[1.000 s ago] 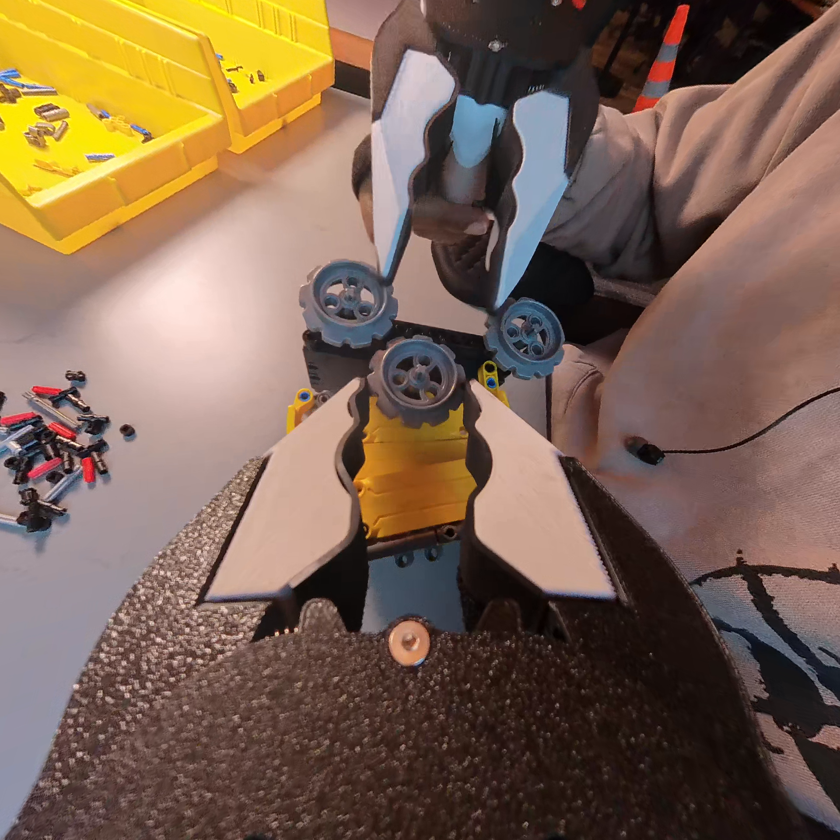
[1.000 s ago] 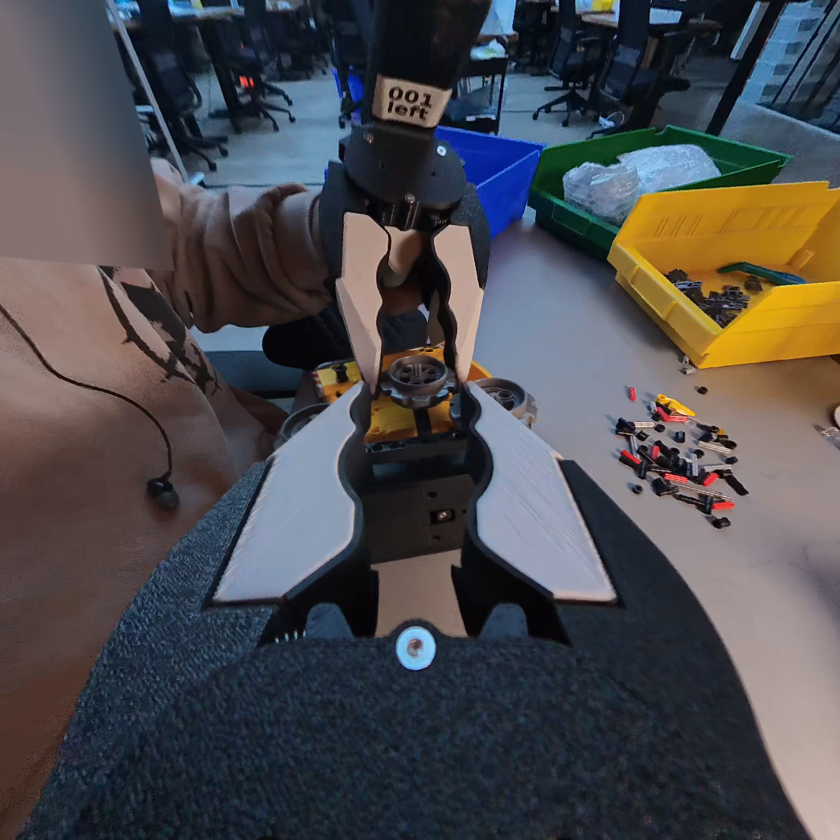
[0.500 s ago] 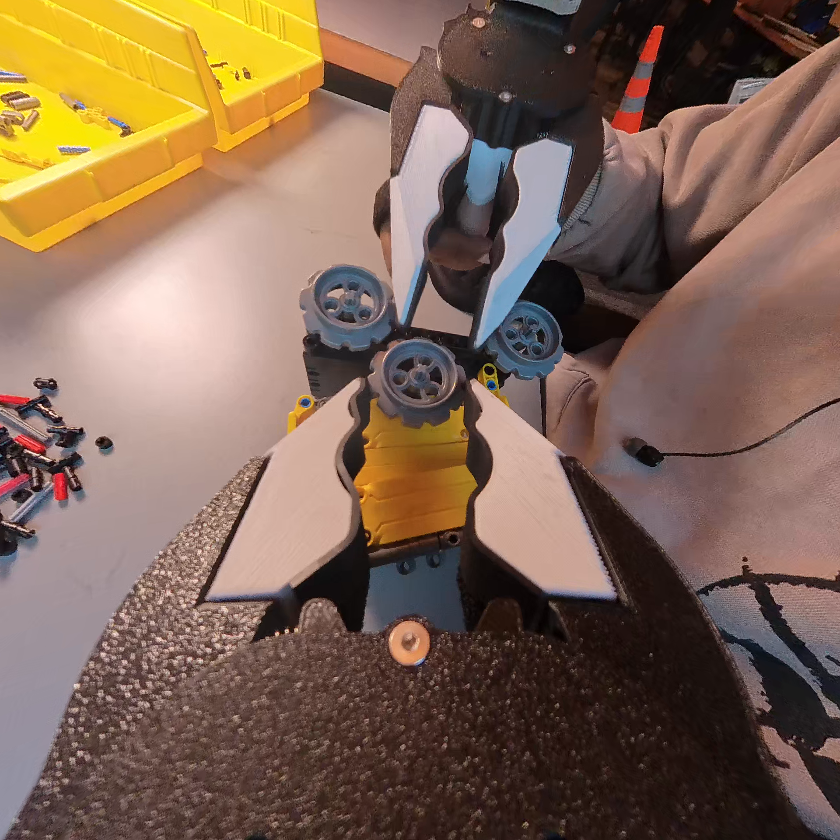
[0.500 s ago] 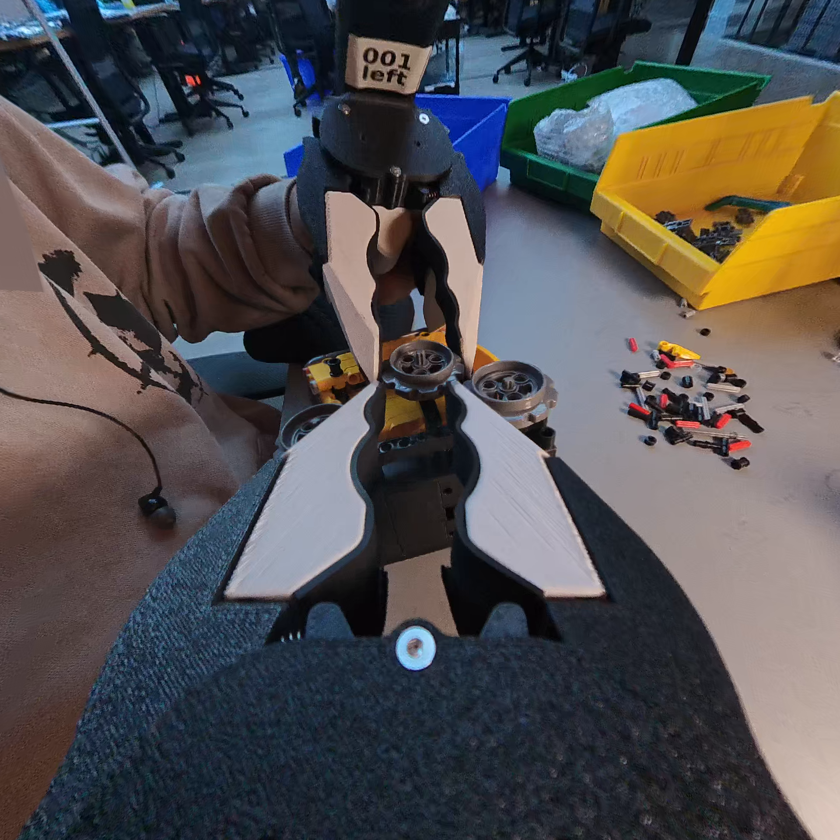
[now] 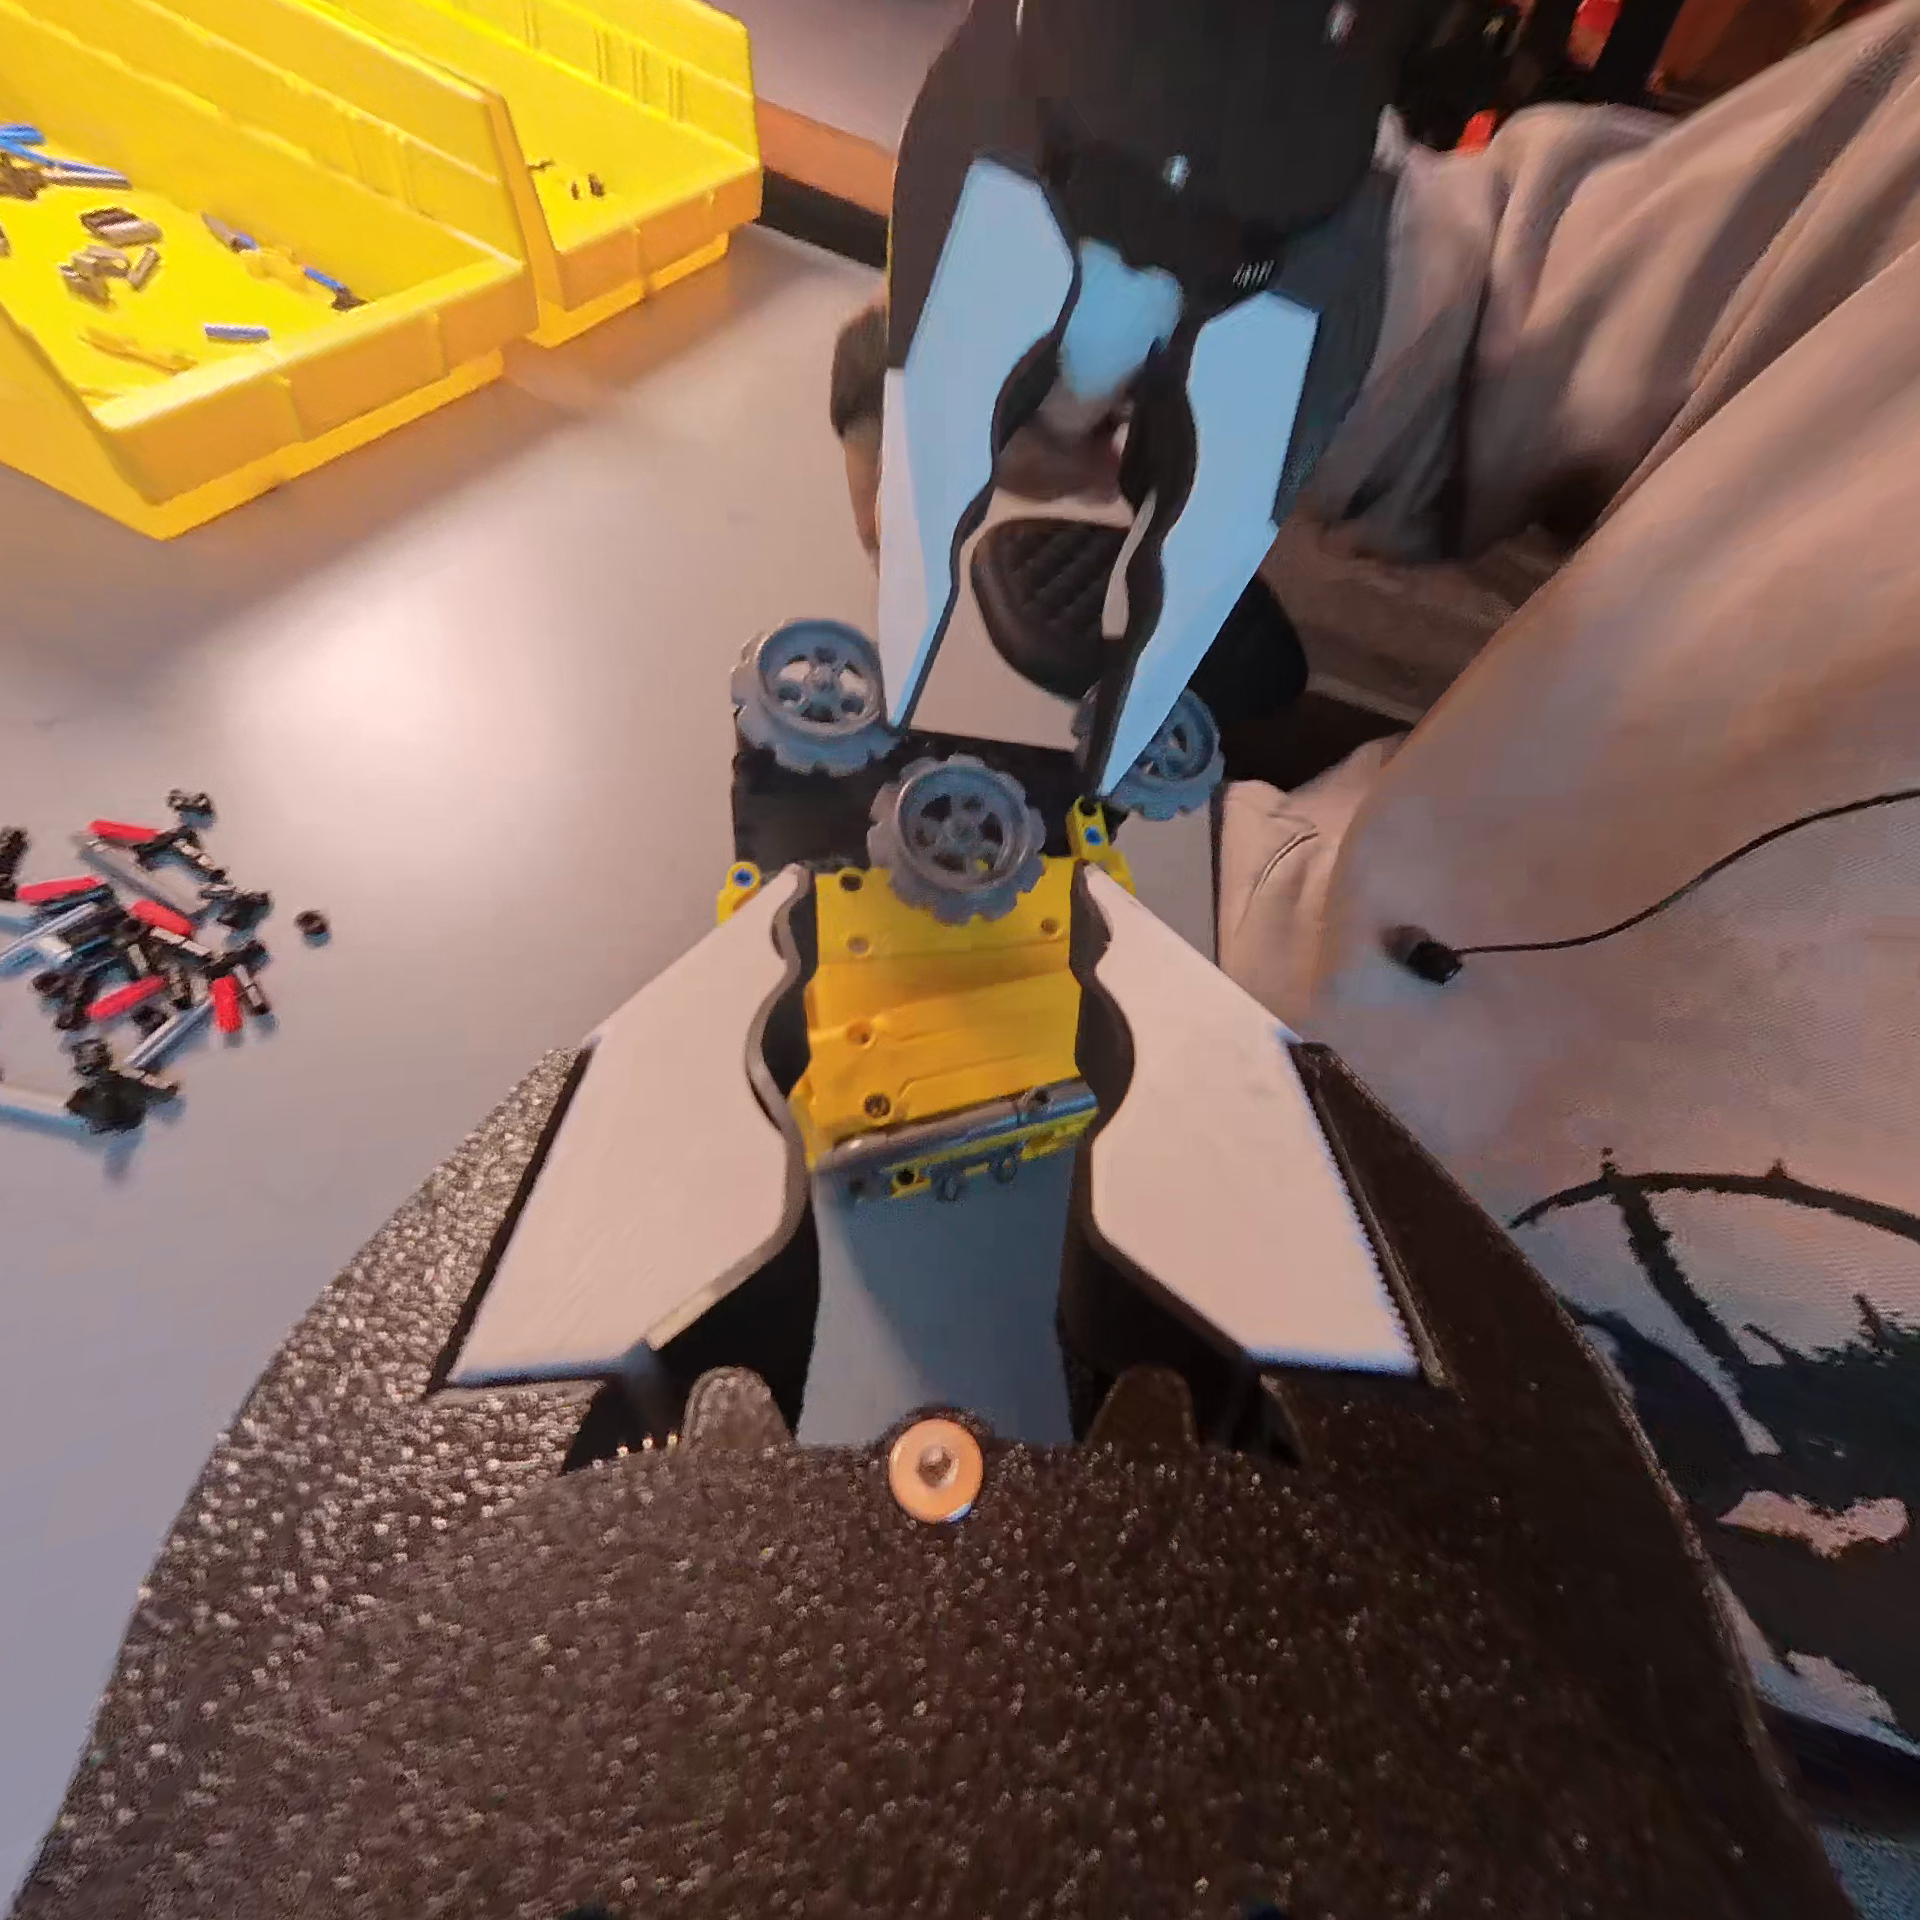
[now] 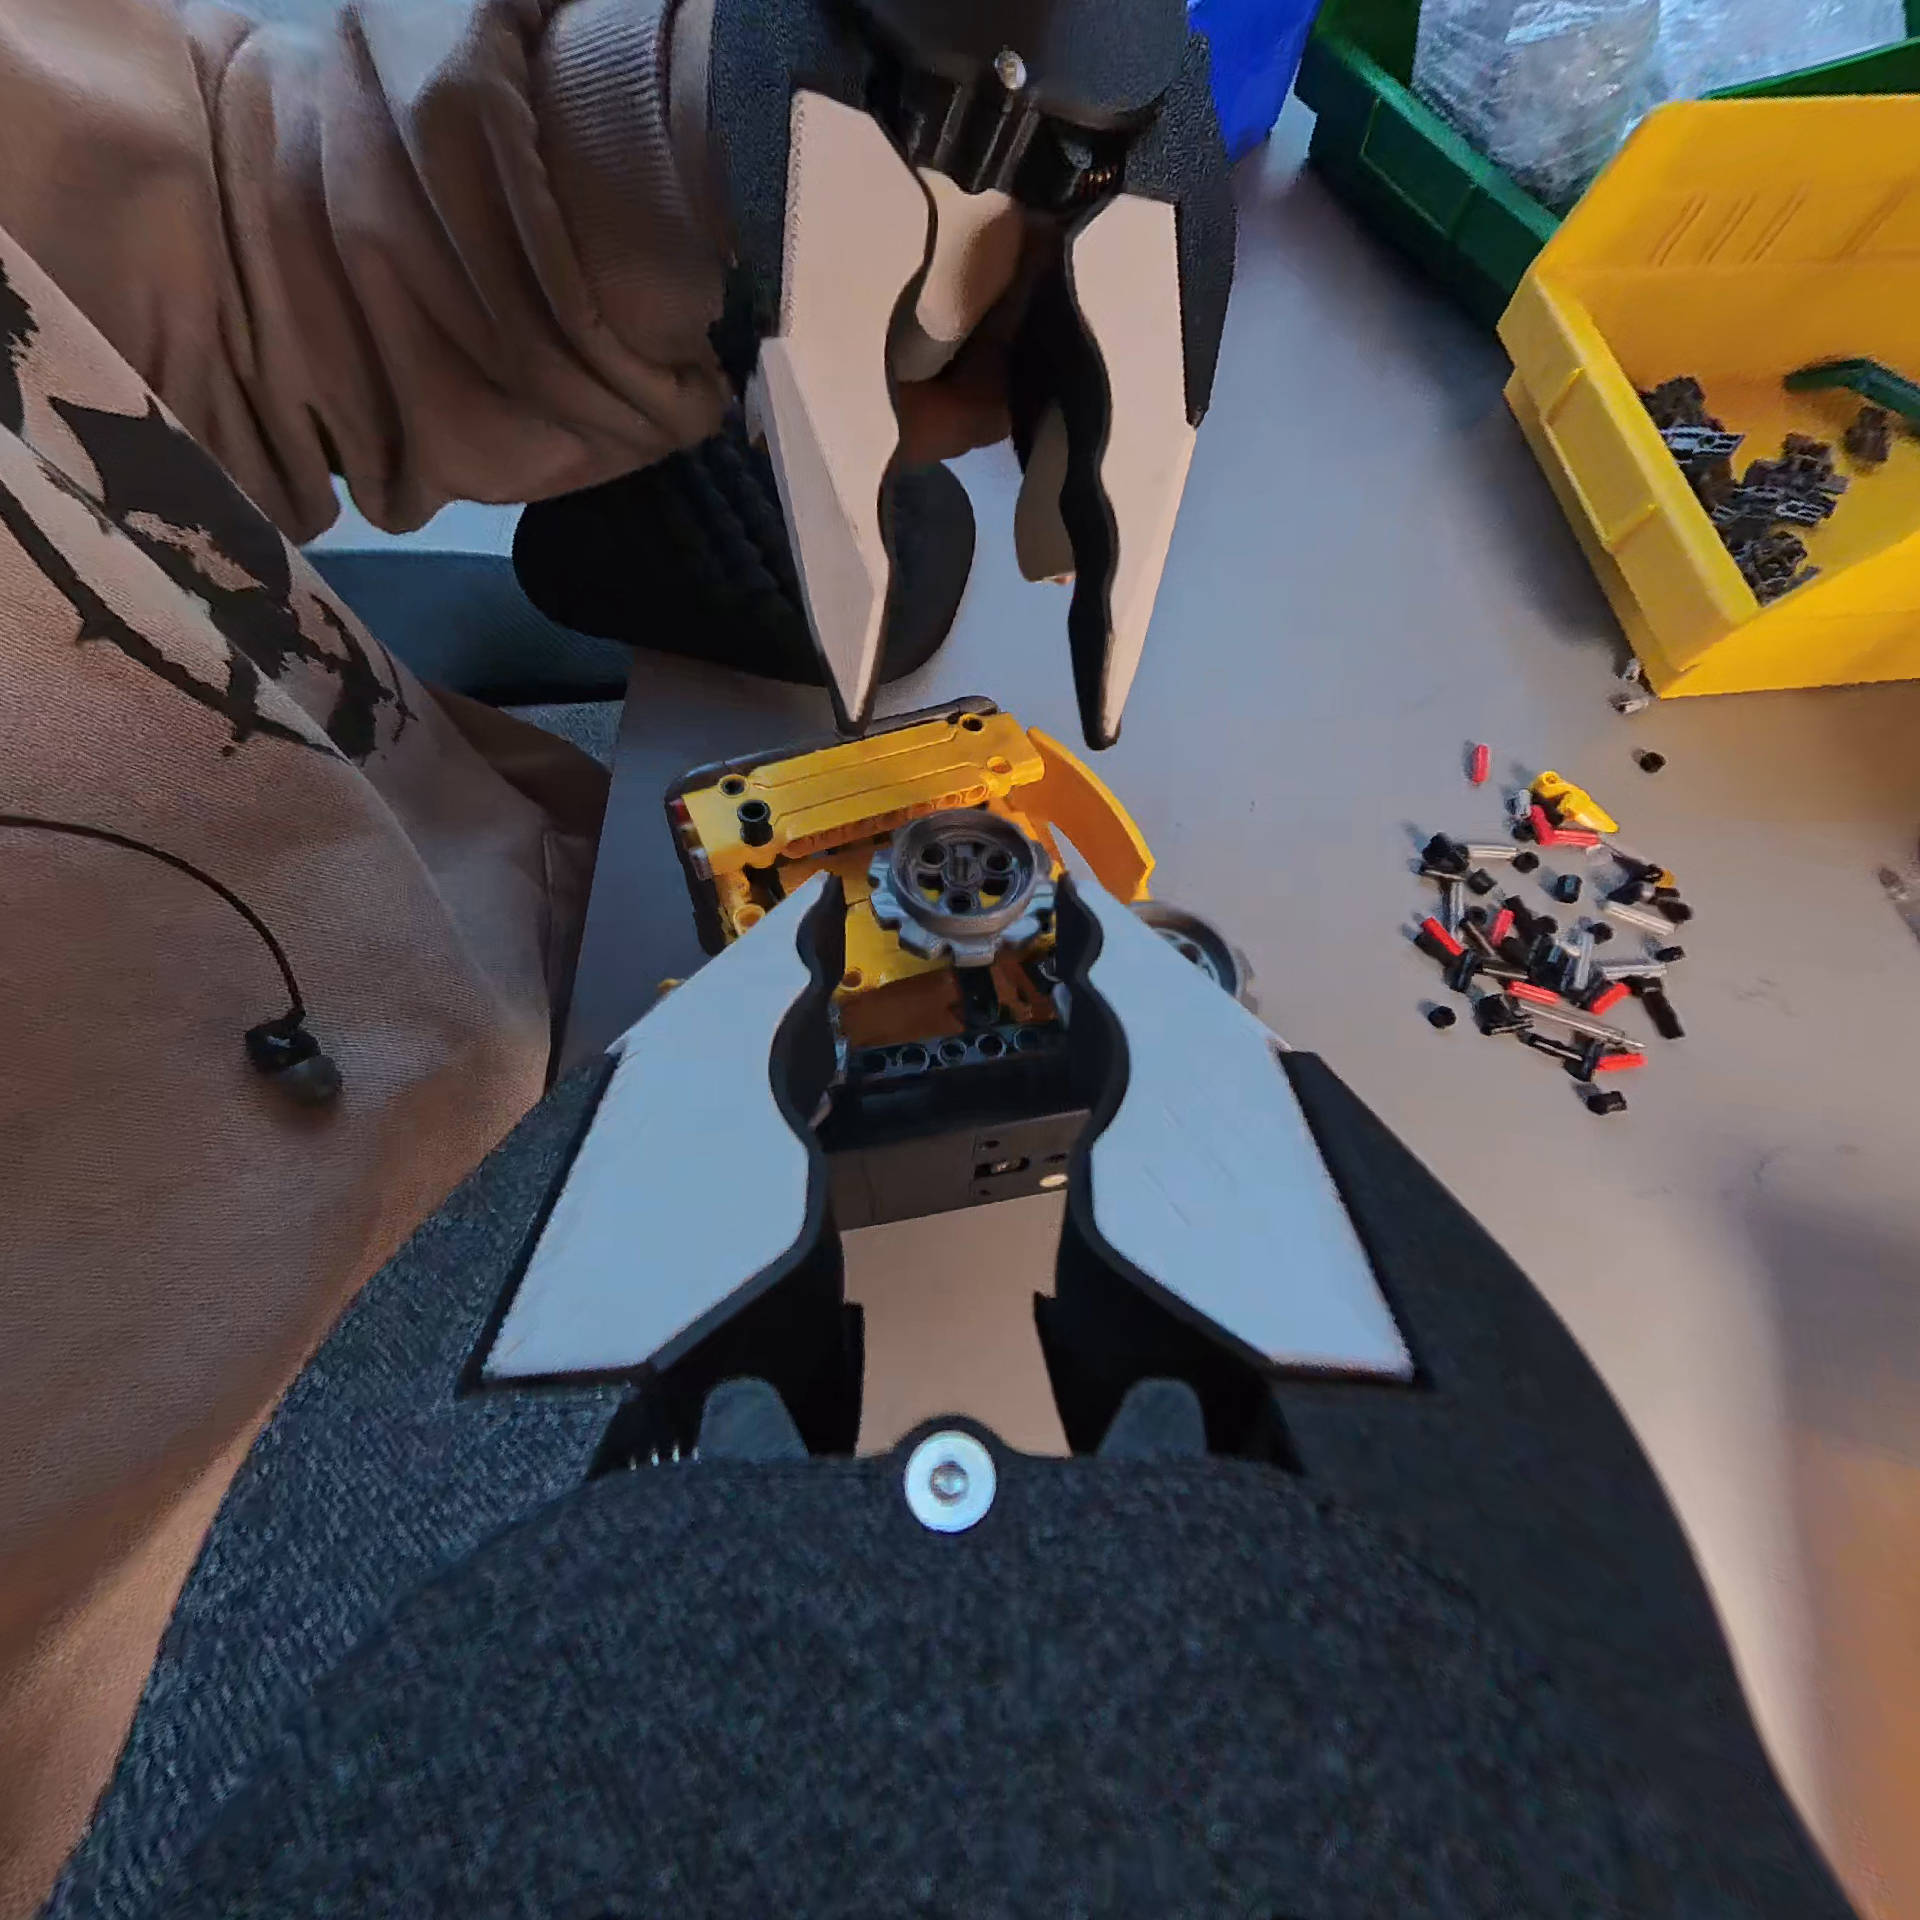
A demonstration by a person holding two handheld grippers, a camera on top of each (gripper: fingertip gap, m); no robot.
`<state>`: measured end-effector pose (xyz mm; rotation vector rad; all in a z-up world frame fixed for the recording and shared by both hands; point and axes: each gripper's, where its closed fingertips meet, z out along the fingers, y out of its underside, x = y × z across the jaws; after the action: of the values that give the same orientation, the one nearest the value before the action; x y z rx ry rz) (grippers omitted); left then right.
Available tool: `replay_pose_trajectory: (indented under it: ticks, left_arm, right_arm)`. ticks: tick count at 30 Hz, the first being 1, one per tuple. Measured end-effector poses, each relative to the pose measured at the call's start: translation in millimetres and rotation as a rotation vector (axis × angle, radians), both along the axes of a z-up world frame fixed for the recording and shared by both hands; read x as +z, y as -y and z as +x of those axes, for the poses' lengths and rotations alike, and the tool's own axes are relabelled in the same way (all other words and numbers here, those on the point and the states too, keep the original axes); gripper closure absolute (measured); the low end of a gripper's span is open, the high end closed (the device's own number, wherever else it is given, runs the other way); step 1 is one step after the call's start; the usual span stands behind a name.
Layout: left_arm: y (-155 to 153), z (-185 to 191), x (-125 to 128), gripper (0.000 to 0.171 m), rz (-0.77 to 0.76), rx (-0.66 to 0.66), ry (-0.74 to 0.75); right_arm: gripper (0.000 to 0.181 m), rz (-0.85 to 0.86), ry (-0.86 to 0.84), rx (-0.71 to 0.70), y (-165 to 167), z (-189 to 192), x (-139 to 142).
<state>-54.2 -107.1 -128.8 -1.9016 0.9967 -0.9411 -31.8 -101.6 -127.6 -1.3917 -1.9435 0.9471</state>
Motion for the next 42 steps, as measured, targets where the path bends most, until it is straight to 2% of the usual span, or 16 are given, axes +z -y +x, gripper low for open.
replay_pose_trajectory:
  ticks: [2, 5, 7, 9, 12, 16, 21, 27, 31, 34, 35, 36, 39, 42]
  left_arm:
    - [0.9, -5.7, -6.6, 0.122, 0.016, 0.011, -0.053]
    - [2.3, -5.8, -5.6, 0.122, 0.024, 0.013, -0.035]
    - [3.4, -3.5, -7.5, 0.123, 0.035, 0.012, -0.035]
    - [5.0, 0.7, -10.2, 0.124, 0.055, 0.007, -0.042]
    - [3.9, 6.1, -17.8, 0.126, 0.085, 0.014, -0.072]
    - [1.6, 11.7, -27.8, 0.129, 0.112, 0.014, -0.101]
    - [-5.3, 18.6, -13.5, 0.132, 0.136, 0.022, -0.019]
    - [1.4, 24.4, -12.9, 0.134, 0.166, -0.031, -0.074]
    - [2.5, 24.6, -15.5, 0.134, 0.106, -0.031, -0.128]
    - [10.7, 27.9, -12.1, 0.135, 0.035, -0.081, -0.138]
    - [12.3, 27.9, -5.2, 0.155, 0.001, -0.091, -0.104]
    - [12.5, 26.4, -5.2, 0.156, -0.038, -0.097, -0.105]
    - [8.8, 24.2, -18.4, 0.150, -0.024, -0.087, -0.230]
    - [4.8, 28.5, -15.9, 0.147, -0.017, -0.067, -0.240]
  right_arm:
    - [0.140, 0.055, 0.075, 0.039, 0.7, -6.6, -0.9]
    - [0.134, 0.140, 0.284, 0.111, 0.4, -10.0, -18.9]
    - [0.134, 0.204, 0.412, 0.142, -2.6, -8.3, -32.1]
    - [0.140, 0.239, 0.455, 0.165, -2.9, -10.9, -34.0]
    - [0.141, 0.243, 0.403, 0.194, -1.4, -13.0, -32.2]
    - [0.142, 0.169, 0.213, 0.145, -3.8, -11.6, -23.2]
    - [0.142, 0.078, 0.004, 0.079, -2.0, -8.7, -13.2]
    - [0.142, 0.078, -0.018, 0.103, 5.6, -4.1, -12.3]
    - [0.142, 0.062, -0.040, 0.104, 4.8, -2.7, -11.4]
    - [0.142, 0.056, -0.052, 0.123, 8.5, -0.8, -11.0]
    - [0.142, 0.057, -0.057, 0.129, 9.7, 0.1, -10.8]
    - [0.142, 0.044, -0.062, 0.122, 10.2, 0.3, -10.3]
    - [0.142, 0.035, -0.082, 0.110, 9.5, 0.5, -10.2]
    - [0.142, 0.031, -0.086, 0.109, 9.1, 0.5, -9.9]
